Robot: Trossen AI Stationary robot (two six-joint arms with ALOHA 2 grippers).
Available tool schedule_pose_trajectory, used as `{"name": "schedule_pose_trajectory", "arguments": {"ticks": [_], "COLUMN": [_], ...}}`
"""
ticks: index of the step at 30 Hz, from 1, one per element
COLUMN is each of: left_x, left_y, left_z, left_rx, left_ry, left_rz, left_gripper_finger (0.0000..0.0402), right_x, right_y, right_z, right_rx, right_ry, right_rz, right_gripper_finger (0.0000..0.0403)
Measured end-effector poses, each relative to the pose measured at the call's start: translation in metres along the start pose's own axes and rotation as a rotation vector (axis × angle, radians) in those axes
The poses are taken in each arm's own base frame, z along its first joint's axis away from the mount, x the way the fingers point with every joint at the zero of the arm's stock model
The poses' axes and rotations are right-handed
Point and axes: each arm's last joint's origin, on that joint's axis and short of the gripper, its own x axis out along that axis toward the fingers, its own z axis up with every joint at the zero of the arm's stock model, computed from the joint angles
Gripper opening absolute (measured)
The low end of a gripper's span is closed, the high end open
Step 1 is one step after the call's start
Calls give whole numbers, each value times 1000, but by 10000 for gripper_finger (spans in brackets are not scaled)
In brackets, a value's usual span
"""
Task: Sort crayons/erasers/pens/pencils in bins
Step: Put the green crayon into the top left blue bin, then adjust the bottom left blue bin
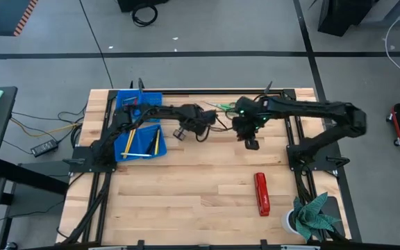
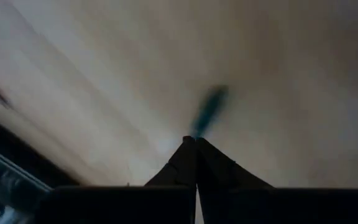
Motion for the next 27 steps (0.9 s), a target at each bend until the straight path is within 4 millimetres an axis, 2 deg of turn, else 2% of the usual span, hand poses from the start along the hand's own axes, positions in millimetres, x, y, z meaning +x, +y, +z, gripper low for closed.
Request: {"name": "schedule_pose_trajectory", "arguments": {"ticks": [3, 7, 11, 14, 17, 20, 24, 27], "left_x": [-24, -46, -66, -83, -106, -138, -185, -217], "left_y": [-2, -18, -37, -39, -36, -30, -24, -25], "left_z": [13, 33, 48, 45, 32, 9, -38, -74], "left_rx": [-46, -2, 70, 48, -19, -105, -263, -430], "left_ry": [-151, -330, -326, -265, -210, -208, -249, -346], "left_rz": [-54, -185, -190, -206, -242, -212, -116, -133], "left_gripper_finger": [9, 7, 7, 10, 5, 6, 12, 13], "right_x": [-24, -51, -68, -71, -61, -41, -13, 5], "right_y": [7, 15, 21, 22, 21, 19, 15, 14], "right_z": [-1, -6, -8, -6, -5, -7, -11, -14], "right_rx": [4, 11, 12, 0, 7, 13, 22, 33], "right_ry": [-102, -214, -306, -353, -335, -269, -190, -159], "right_rz": [-74, -170, -207, -219, -208, -189, -170, -157], "right_gripper_finger": [90, 90, 90, 90, 90, 90, 90, 90]}}
